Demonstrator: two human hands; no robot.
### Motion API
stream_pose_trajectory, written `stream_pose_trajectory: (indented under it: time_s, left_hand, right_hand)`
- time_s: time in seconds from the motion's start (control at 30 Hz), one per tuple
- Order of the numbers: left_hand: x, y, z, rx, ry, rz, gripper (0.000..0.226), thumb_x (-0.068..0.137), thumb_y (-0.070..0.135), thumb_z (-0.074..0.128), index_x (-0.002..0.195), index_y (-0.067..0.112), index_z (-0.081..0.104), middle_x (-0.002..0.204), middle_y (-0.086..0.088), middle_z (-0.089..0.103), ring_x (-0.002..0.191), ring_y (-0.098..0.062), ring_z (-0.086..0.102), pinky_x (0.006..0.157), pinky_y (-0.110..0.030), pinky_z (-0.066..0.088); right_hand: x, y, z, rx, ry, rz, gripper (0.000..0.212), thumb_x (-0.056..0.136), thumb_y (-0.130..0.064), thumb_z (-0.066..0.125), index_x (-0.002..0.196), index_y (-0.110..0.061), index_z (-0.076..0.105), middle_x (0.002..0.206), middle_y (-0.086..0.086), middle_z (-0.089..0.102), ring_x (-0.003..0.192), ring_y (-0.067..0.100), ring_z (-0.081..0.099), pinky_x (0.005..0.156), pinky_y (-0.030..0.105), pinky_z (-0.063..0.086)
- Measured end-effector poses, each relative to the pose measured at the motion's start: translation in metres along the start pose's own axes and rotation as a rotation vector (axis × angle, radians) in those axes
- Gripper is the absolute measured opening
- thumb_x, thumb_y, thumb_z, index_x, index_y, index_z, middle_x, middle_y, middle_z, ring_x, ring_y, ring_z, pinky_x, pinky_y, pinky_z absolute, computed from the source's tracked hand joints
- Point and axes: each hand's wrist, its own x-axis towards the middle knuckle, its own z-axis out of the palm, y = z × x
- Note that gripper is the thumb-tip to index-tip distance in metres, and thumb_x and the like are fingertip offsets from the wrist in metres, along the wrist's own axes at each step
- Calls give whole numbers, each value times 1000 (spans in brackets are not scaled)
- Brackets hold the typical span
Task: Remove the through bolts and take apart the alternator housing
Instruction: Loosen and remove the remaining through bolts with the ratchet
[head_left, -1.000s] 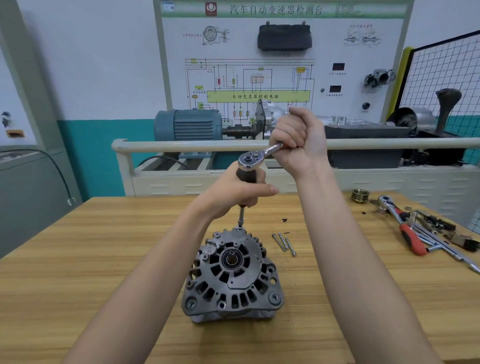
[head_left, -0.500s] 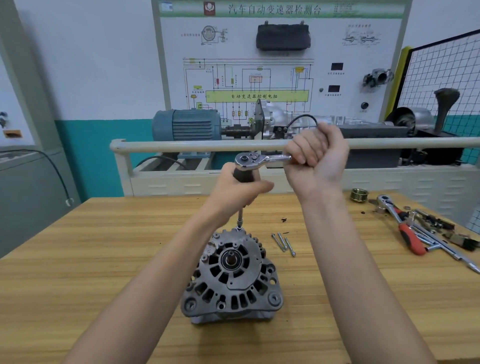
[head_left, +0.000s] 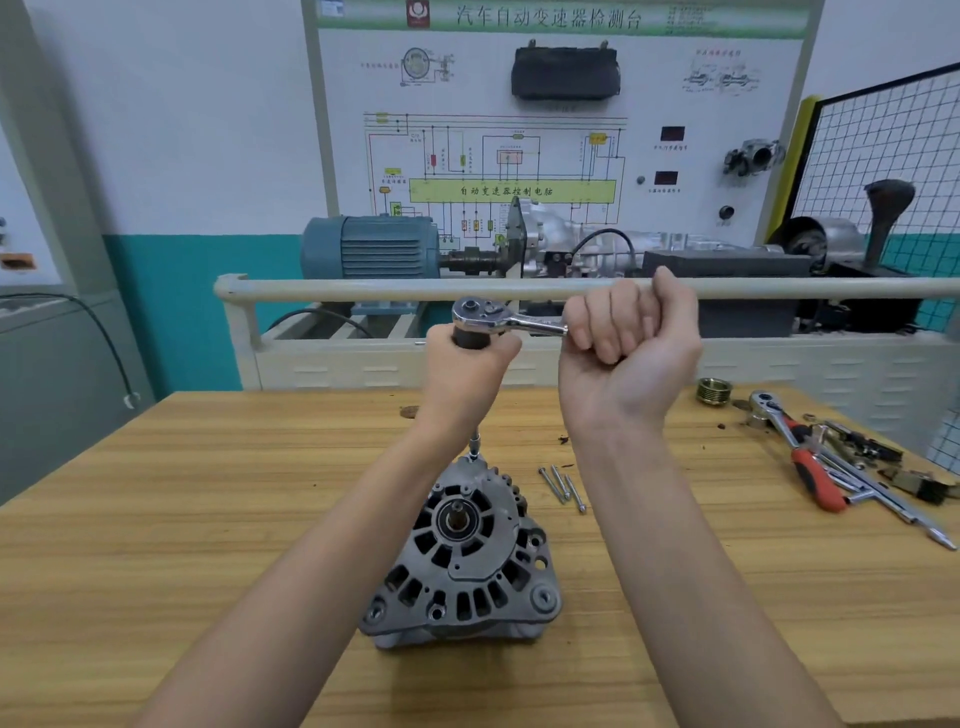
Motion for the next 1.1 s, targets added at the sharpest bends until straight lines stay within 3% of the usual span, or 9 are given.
stream_pose_trajectory:
  time_s: [0.1,0.3,0.4,0.5,0.63,0.73,0.8,0.93,1.1]
  left_hand:
    - [0,2,-7,93,-146,31,32,65,11,61,44,19,39,42,4,32,43,-17,26,50,-28,23]
    - [4,14,-22,91,-657,-15,42,72,11,64,41,23,40,39,5,31,37,-14,25,46,-25,20]
    - [7,12,-21,31,-594,-48,42,72,7,60,38,22,39,39,5,28,36,-12,22,46,-25,17]
    - [4,8,-15,-8,-356,-31,37,68,7,54,38,22,39,40,6,28,36,-12,20,45,-21,17]
    - [-7,2,-2,-21,-52,57,27,65,12,54,47,22,36,48,0,27,48,-15,20,52,-41,15]
    - [-7,2,-7,54,-154,51,26,65,14,58,48,20,39,48,-2,30,47,-16,24,50,-38,20]
    - [-2,6,-17,122,-347,46,32,67,13,63,42,22,44,42,0,37,40,-16,31,46,-25,27]
    - [6,16,-24,215,-744,-13,37,74,11,65,43,18,46,40,0,42,39,-16,37,46,-21,32]
    - [6,10,-18,120,-669,-68,42,70,9,64,38,23,40,41,8,30,37,-9,25,43,-17,25]
  right_hand:
    - [11,-6,-1,30,-23,72,58,97,-12,36,40,-20,33,36,-7,22,31,8,19,34,21,25]
    - [61,-4,0,224,-33,591,48,88,-9,40,41,-16,28,32,-5,25,27,7,14,30,18,18]
    - [62,0,0,204,3,542,50,89,-9,40,42,-16,28,33,-6,24,24,8,22,30,18,18]
    - [43,0,-3,191,29,328,56,96,-12,37,41,-18,29,34,-7,22,27,7,19,31,18,18]
    - [0,-2,-4,38,-15,27,59,98,-13,33,40,-20,33,36,-7,23,32,7,19,35,21,26]
    - [-1,-7,-5,36,-36,21,57,97,-13,35,40,-20,33,36,-7,24,31,7,19,35,21,25]
    - [18,-11,-7,121,-23,174,56,95,-12,36,40,-19,32,34,-7,23,29,7,19,33,19,21]
    - [56,-8,-5,220,-25,523,48,86,-9,42,40,-16,29,32,-6,25,24,8,23,31,17,17]
    - [61,-7,-7,246,6,552,51,90,-10,40,41,-16,29,32,-5,25,23,8,24,29,17,19]
